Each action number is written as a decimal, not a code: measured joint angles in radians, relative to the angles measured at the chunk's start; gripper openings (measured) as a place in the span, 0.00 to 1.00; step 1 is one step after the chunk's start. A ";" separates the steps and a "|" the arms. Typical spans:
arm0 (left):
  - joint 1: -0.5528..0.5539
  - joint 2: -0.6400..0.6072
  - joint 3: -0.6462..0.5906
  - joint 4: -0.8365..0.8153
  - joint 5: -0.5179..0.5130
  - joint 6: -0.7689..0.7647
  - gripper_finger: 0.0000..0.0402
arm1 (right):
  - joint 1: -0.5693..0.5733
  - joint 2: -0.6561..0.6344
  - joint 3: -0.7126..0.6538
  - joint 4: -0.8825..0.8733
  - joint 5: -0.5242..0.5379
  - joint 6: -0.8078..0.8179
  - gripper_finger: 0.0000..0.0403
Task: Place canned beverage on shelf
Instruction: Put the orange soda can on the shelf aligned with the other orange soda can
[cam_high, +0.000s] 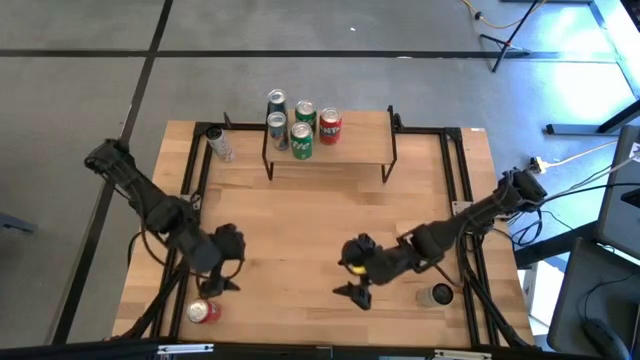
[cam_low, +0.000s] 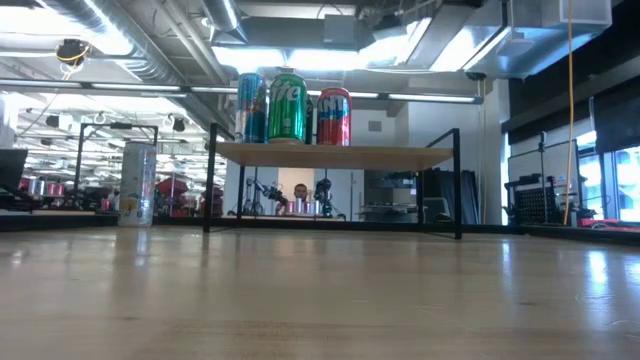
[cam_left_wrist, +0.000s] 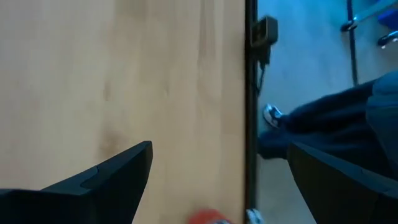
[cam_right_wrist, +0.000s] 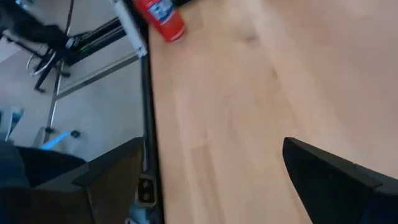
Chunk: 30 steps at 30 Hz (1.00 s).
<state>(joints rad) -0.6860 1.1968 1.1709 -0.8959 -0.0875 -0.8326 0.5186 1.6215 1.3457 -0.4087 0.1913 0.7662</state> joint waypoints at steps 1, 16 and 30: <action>-0.025 0.006 0.000 -0.002 0.001 -0.048 0.92 | 0.014 0.000 0.000 0.001 0.000 0.000 0.92; -0.369 0.085 0.000 -0.108 0.041 -0.699 0.92 | 0.097 0.000 0.000 -0.004 0.087 -0.011 0.92; -0.428 0.212 0.000 -0.165 0.107 -1.124 0.92 | 0.097 0.000 0.000 -0.013 0.089 -0.039 0.92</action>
<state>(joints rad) -1.1143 1.4085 1.1709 -1.0613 0.0196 -1.9568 0.6151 1.6215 1.3457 -0.4220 0.2801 0.7268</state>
